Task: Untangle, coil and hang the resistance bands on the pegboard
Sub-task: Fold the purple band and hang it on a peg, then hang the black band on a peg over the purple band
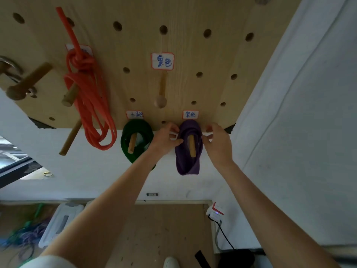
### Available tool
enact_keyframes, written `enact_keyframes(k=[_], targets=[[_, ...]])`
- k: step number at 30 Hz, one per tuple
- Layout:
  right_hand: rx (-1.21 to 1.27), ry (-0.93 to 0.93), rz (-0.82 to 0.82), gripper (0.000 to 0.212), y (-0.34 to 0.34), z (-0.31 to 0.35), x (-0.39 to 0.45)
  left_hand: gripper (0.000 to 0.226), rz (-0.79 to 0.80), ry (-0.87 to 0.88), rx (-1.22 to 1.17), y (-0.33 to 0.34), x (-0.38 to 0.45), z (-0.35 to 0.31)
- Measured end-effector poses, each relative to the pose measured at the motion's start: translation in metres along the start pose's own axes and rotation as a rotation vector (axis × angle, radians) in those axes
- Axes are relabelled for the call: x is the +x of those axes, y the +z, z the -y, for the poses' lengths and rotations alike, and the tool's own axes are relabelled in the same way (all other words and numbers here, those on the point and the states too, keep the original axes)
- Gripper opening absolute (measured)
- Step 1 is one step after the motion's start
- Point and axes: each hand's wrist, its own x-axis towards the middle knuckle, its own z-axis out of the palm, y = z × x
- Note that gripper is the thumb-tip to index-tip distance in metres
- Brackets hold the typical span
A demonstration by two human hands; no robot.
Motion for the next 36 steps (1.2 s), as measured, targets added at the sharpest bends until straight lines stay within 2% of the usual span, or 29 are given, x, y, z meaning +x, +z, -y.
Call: enact_keyframes(k=[3,5,8,12,14,16,18,22,26,29,32,36], targets=[[0.08,-0.082,-0.146,0.02,0.005,0.021,-0.038,0.022,-0.049,0.026,-0.032,-0.002,-0.036,0.016],[0.177,-0.161,-0.08,0.017,0.015,0.042,-0.068,0.015,-0.116,0.05,0.007,-0.012,-0.07,0.037],[0.208,-0.181,0.157,0.018,0.06,0.076,-0.121,0.012,-0.109,0.009,0.055,-0.04,-0.142,0.09],[0.104,-0.122,0.617,0.021,0.158,0.117,-0.23,0.013,-0.214,-0.326,0.063,-0.086,-0.277,0.198],[0.058,-0.094,0.81,0.02,0.211,0.133,-0.293,0.012,-0.186,-0.499,0.069,-0.103,-0.352,0.259],[0.028,-0.051,0.943,0.019,0.265,0.145,-0.354,0.012,-0.149,-0.638,0.077,-0.12,-0.421,0.319],[0.028,0.011,1.056,0.017,0.32,0.151,-0.406,0.014,-0.175,-0.784,0.071,-0.132,-0.483,0.374],[-0.047,0.151,1.233,0.005,0.425,0.135,-0.494,0.013,-0.197,-1.027,0.02,-0.133,-0.577,0.476],[-0.193,0.168,1.256,0.012,0.544,0.076,-0.566,0.014,-0.132,-1.111,0.025,-0.099,-0.616,0.605],[-0.279,0.211,1.274,0.019,0.635,0.015,-0.607,0.013,-0.179,-1.127,0.035,-0.062,-0.622,0.709],[-0.299,0.227,1.24,0.02,0.721,-0.048,-0.634,0.015,-0.18,-1.043,0.087,-0.018,-0.612,0.809],[-0.173,0.225,1.086,0.016,0.815,-0.112,-0.658,0.02,-0.263,-0.892,0.163,0.035,-0.583,0.916]])
